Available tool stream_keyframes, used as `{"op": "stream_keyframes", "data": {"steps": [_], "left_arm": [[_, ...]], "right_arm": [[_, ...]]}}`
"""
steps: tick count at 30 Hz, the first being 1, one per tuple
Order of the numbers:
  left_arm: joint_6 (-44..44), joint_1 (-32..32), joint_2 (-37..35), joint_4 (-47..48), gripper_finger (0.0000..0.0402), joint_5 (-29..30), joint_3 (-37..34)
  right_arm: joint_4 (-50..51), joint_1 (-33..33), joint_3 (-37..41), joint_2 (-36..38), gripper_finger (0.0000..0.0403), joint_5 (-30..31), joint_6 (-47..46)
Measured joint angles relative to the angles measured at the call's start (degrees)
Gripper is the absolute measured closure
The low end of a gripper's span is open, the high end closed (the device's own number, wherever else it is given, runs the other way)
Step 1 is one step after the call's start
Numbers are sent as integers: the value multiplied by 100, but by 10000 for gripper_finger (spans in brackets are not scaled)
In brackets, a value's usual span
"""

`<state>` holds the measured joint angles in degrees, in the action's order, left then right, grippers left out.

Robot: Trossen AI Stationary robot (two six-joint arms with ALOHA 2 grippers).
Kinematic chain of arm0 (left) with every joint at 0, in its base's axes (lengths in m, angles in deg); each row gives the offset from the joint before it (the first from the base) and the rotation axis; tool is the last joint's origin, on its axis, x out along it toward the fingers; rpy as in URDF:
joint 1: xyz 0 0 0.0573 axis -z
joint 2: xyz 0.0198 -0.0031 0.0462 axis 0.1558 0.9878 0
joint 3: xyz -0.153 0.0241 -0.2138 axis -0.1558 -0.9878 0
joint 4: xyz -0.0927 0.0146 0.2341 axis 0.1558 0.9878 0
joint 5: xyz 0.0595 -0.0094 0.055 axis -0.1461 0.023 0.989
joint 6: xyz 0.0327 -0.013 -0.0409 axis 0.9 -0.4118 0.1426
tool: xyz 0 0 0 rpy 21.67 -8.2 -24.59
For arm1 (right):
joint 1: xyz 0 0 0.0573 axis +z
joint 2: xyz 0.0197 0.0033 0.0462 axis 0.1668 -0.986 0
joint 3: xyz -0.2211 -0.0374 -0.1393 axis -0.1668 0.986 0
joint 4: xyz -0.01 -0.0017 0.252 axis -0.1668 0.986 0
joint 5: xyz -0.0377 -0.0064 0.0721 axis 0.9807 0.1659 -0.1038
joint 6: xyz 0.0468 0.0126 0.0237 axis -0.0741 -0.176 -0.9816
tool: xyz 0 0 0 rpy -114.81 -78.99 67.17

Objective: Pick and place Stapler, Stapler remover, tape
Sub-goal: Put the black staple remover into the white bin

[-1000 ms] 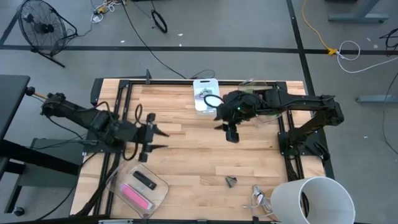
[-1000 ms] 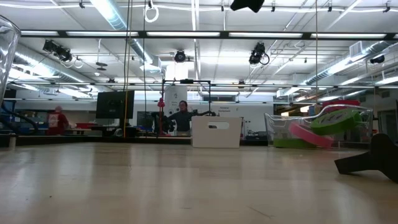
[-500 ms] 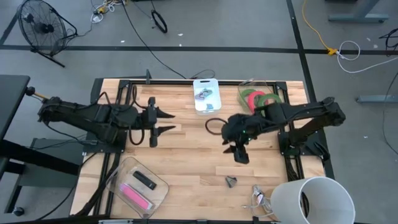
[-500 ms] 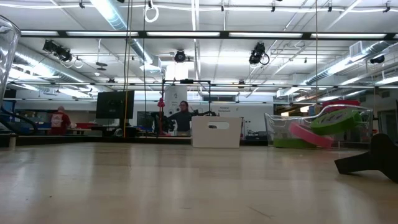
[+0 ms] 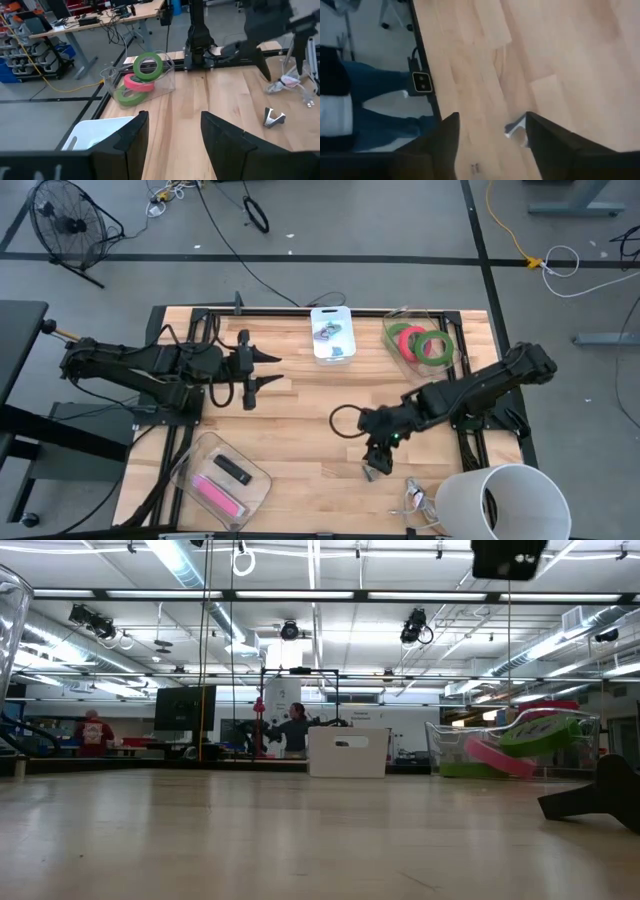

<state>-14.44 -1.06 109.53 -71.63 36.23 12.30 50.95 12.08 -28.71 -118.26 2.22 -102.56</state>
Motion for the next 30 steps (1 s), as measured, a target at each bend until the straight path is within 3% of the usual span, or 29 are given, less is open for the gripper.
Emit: {"op": "stream_keyframes", "data": {"steps": [6, 10, 30], "left_arm": [[70, 2, 0, 82, 218, 0, 0], [72, 2, 0, 154, 218, -2, 0], [85, -138, 0, 455, 218, 16, -1]], "right_arm": [[-1139, 238, 919, -4, 115, -17, -796], [-1570, 281, 1318, -4, 93, -94, -867], [-1459, 477, 1549, -610, 128, -4, -269]]}}
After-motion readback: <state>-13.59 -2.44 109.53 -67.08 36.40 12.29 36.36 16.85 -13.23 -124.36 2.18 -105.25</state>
